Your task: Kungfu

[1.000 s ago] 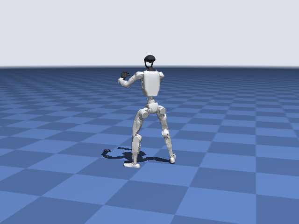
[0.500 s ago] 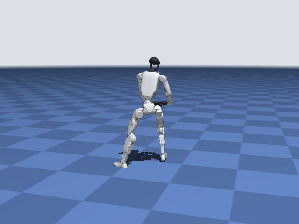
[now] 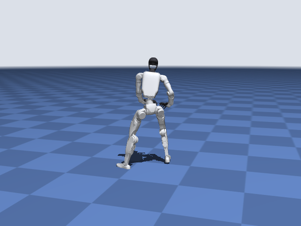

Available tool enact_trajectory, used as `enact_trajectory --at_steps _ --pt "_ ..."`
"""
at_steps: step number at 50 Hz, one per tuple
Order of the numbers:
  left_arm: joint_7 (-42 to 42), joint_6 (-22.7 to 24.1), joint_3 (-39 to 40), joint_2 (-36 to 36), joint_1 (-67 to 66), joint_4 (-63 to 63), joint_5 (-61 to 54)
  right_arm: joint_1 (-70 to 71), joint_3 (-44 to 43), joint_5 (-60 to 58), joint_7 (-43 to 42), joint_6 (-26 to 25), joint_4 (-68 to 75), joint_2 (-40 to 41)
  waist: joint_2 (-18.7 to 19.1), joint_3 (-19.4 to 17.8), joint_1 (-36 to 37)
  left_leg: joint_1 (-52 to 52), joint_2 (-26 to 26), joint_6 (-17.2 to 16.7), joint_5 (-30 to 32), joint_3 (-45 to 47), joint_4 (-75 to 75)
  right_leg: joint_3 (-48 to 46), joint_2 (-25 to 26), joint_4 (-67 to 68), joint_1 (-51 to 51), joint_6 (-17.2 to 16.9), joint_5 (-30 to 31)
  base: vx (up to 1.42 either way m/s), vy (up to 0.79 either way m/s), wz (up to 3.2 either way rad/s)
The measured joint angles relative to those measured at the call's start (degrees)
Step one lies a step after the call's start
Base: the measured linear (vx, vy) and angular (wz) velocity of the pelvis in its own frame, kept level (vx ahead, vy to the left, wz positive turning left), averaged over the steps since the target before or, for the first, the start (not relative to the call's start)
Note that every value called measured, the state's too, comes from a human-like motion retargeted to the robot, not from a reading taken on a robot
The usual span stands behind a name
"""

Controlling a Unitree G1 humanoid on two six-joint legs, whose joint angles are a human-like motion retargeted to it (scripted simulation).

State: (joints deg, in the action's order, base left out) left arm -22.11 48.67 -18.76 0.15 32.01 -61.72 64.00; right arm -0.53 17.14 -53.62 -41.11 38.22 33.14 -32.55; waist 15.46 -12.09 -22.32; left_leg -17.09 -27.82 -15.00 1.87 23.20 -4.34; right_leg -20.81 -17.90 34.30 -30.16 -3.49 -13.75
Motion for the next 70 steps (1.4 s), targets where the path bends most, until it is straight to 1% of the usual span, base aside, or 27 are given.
enact_trajectory --at_steps 2,5,7,9,12,15,17,20,22,24,26,27,28,30,33,38,40,45,50,53,56,60,63,65,67,68,70 --pt "-0.71 0.65 0.99 2.43 0.32 3.72 -1.57 -4.35 -1.86 7.74 3.5 3.41 -2.26 -2.14 -0.4 -0.39 1.3 -1.56 0.0 0.3 -1.17 -2.88 -2.41 -0.85 0.29 -3.08 2.95 -0.86 1.37 0.17 0.27 0.54" --pt "-3.0 1.09 1.9 5.53 1.01 9.52 -4.03 -10.32 -4.92 19.66 10.75 8.39 -5.06 -4.59 -1.55 -0.82 3.02 -4.25 1.92 1.82 -3.26 -7.01 -6.43 -2.16 -0.94 -7.79 7.28 -2.67 3.95 0.16 0.41 0.71" --pt "-4.7 1.64 2.07 7.5 1.84 13.6 -6.2 -13.3 -6.62 27.68 14.99 9.73 -6.72 -5.29 -2.51 -1.13 4.11 -6.32 3.78 2.57 -4.85 -10.11 -9.78 -3.46 -2.14 -10.93 10.44 -3.76 5.74 0.14 0.38 0.81" --pt "-6.21 2.3 2.12 9.12 2.72 17.99 -8.31 -15.12 -7.55 34.38 17.99 9.0 -7.72 -4.98 -3.43 -0.97 5.53 -8.35 5.65 3.07 -6.6 -12.31 -13.24 -4.78 -3.37 -14.01 13.6 -4.79 7.55 0.23 0.51 0.82" --pt "-7.89 3.1 1.85 11.24 3.96 25.45 -11.87 -15.16 -7.39 42.04 21.34 6.83 -8.07 -3.02 -4.67 0.16 8.01 -11.44 8.67 3.99 -9.6 -14.5 -18.62 -7.44 -5.26 -18.82 18.57 -6.41 10.36 0.3 0.55 0.85" --pt "-7.88 3.58 1.66 12.8 4.97 33.79 -17.1 -11.46 -5.61 48.91 24.38 4.23 -5.67 1.81 -5.21 1.91 10.65 -14.46 10.95 4.21 -13.06 -15.42 -23.88 -11.62 -6.53 -23.66 23.83 -7.8 13.18 0.37 0.61 0.92" --pt "-5.29 3.63 1.8 13.49 5.2 39.82 -22.74 -6.04 -4.33 56.09 27.56 1.53 -0.58 8.19 -5.27 3.19 12.43 -16.77 12.66 5.03 -15.78 -16.55 -27.87 -14.51 -6.51 -27.14 27.17 -8.04 15.31 0.38 0.56 0.88" --pt "1.42 2.44 2.13 14.39 5.11 48.71 -34.34 4.99 -4.28 66.21 34.71 -2.01 11.03 20.1 -5.67 4.75 15.55 -19.04 15.71 5.72 -19.79 -18.08 -32.47 -17.86 -6.79 -31.82 30.89 -7.88 18.62 0.34 0.64 0.59" --pt "5.49 1.58 2.69 16.25 4.7 55.23 -41.76 14.26 -6.52 71.79 40.84 -6.73 22.9 27.91 -5.75 5.75 17.44 -20.28 16.55 5.9 -21.85 -18.24 -34.71 -20.17 -7.02 -33.86 32.09 -7.3 20.61 0.2 0.41 0.31" --pt "7.19 0.72 3.84 18.3 3.92 61.06 -46.15 23.13 -11.53 76.0 49.91 -15.01 36.44 33.57 -5.91 6.95 20.03 -21.42 17.01 6.19 -23.73 -17.84 -36.76 -22.47 -7.51 -35.11 32.36 -6.87 22.32 0.19 0.36 -0.03" --pt "6.38 -0.03 5.03 19.73 3.42 65.23 -46.95 31.77 -15.3 79.64 58.52 -25.18 49.25 36.17 -6.32 7.81 23.58 -22.33 17.02 6.59 -25.39 -17.07 -38.46 -24.06 -8.23 -35.45 31.73 -6.37 23.47 0.15 0.39 -0.31" --pt "5.42 -0.34 5.5 20.23 3.39 66.71 -46.41 35.49 -17.31 81.67 61.46 -28.9 54.52 36.72 -6.56 7.97 25.29 -22.75 17.0 6.78 -26.06 -16.89 -39.17 -24.46 -8.5 -35.39 31.3 -5.82 23.86 0.03 0.2 -0.26" --pt "4.29 -0.69 5.67 20.67 3.58 67.83 -45.47 38.7 -19.36 84.96 62.25 -30.19 58.88 36.73 -6.81 7.93 26.86 -23.16 16.96 6.95 -26.53 -16.98 -39.74 -24.35 -8.57 -35.26 30.89 -4.95 24.2 0.04 0.15 -0.1" --pt "2.79 -1.3 5.46 21.47 3.66 69.3 -43.42 42.86 -21.99 92.74 61.1 -28.75 63.21 37.35 -7.44 7.78 28.87 -23.85 17.23 7.28 -26.98 -17.55 -40.5 -24.72 -8.59 -35.11 30.98 -3.24 24.86 0.06 0.09 0.18" --pt "1.53 -1.97 5.82 22.25 2.67 69.92 -41.61 44.37 -23.21 98.47 60.07 -25.33 61.72 40.15 -8.01 7.39 28.34 -24.75 17.85 7.57 -26.87 -18.81 -40.67 -24.6 -7.71 -35.06 32.1 -1.01 25.18 0.05 0.01 0.51" --pt "-0.36 -1.87 7.18 22.8 0.73 68.95 -41.94 43.62 -20.37 97.04 63.63 -27.58 61.09 42.29 -8.41 7.09 26.54 -25.26 18.02 7.74 -26.53 -19.88 -40.67 -22.45 -7.04 -33.68 32.02 0.47 24.7 0.02 -0.06 0.21" --pt "-0.31 -1.91 7.78 22.81 0.57 68.66 -41.74 43.01 -19.64 97.39 63.22 -27.85 61.39 42.5 -8.75 6.98 26.35 -25.27 17.82 7.61 -26.32 -20.01 -40.61 -21.85 -7.05 -33.19 31.59 0.06 24.18 -0.04 -0.13 -0.1" --pt "-1.86 -2.49 9.4 22.85 0.45 68.73 -40.32 41.16 -18.27 99.62 63.11 -28.28 60.98 43.18 -9.49 6.9 25.32 -25.07 17.26 6.91 -25.33 -20.08 -39.84 -21.0 -7.03 -33.18 31.11 -4.09 21.76 -0.08 -0.19 -0.14" --pt "-4.08 -3.26 12.57 23.0 -1.54 68.22 -38.51 39.65 -15.49 92.89 62.69 -27.54 56.47 43.03 -10.09 6.55 24.04 -23.19 16.09 5.72 -23.31 -19.36 -37.06 -20.72 -7.2 -33.38 30.28 -7.46 20.26 -0.14 -0.29 -0.33" --pt "-4.86 -4.13 16.19 22.63 -4.96 67.24 -38.87 40.0 -15.57 89.05 64.0 -28.39 51.03 43.46 -9.73 6.02 22.57 -20.49 14.36 4.87 -21.24 -18.15 -33.33 -20.63 -6.87 -33.01 29.03 -7.8 20.06 -0.17 -0.26 -0.62" --pt "-3.87 -4.04 20.99 20.27 -10.58 65.56 -42.17 43.09 -17.25 92.11 65.14 -28.7 44.54 43.94 -9.08 5.61 21.26 -16.58 12.12 3.76 -18.46 -16.3 -28.2 -19.41 -6.45 -31.9 26.94 -7.44 19.68 -0.25 -0.39 -0.85" --pt "0.37 -4.53 27.38 13.13 -19.51 59.09 -48.87 49.94 -16.47 98.69 64.85 -28.02 31.82 41.93 -7.76 5.76 19.36 -9.93 8.5 2.09 -14.09 -12.89 -20.07 -15.48 -4.81 -29.14 23.77 -6.43 17.83 -0.16 -0.35 -0.9" --pt "2.88 -6.11 33.47 6.52 -25.22 48.61 -50.33 53.82 -14.52 97.85 66.13 -28.43 17.22 36.97 -6.27 6.64 17.57 -4.06 4.6 0.38 -10.41 -9.09 -13.28 -12.32 -3.25 -24.42 21.03 -5.76 14.85 -0.11 -0.47 -0.83" --pt "2.01 -8.43 37.88 2.51 -27.43 37.88 -50.28 55.77 -13.37 96.03 65.66 -28.18 5.81 31.37 -5.79 7.97 16.24 -0.29 3.68 0.0 -7.77 -5.92 -8.37 -9.88 -4.38 -19.09 17.76 -5.86 12.45 -0.08 -0.48 -0.75" --pt "1.55 -11.12 41.96 0.3 -29.47 25.85 -52.83 57.67 -13.74 93.72 63.22 -26.42 -5.01 24.5 -6.48 10.02 14.93 3.35 3.84 0.0 -5.51 -2.48 -4.04 -6.96 -5.48 -13.57 13.8 -5.6 9.83 0.04 -0.59 -0.69" --pt "3.61 -11.28 43.9 0.05 -30.33 19.55 -55.61 58.13 -14.44 92.52 61.16 -25.39 -10.84 20.64 -6.93 11.14 14.1 5.03 3.84 0.0 -4.49 -0.97 -2.07 -5.52 -5.63 -10.8 12.01 -5.58 8.25 0.07 -0.8 -0.46" --pt "13.38 -11.47 45.94 0.32 -32.91 9.44 -65.84 58.34 -17.98 89.41 56.61 -23.21 -21.72 12.68 -7.64 13.57 11.71 6.49 4.15 0.0 -2.61 0.91 1.17 -4.0 -5.93 -5.28 8.74 -5.33 4.71 0.11 -0.77 0.0"
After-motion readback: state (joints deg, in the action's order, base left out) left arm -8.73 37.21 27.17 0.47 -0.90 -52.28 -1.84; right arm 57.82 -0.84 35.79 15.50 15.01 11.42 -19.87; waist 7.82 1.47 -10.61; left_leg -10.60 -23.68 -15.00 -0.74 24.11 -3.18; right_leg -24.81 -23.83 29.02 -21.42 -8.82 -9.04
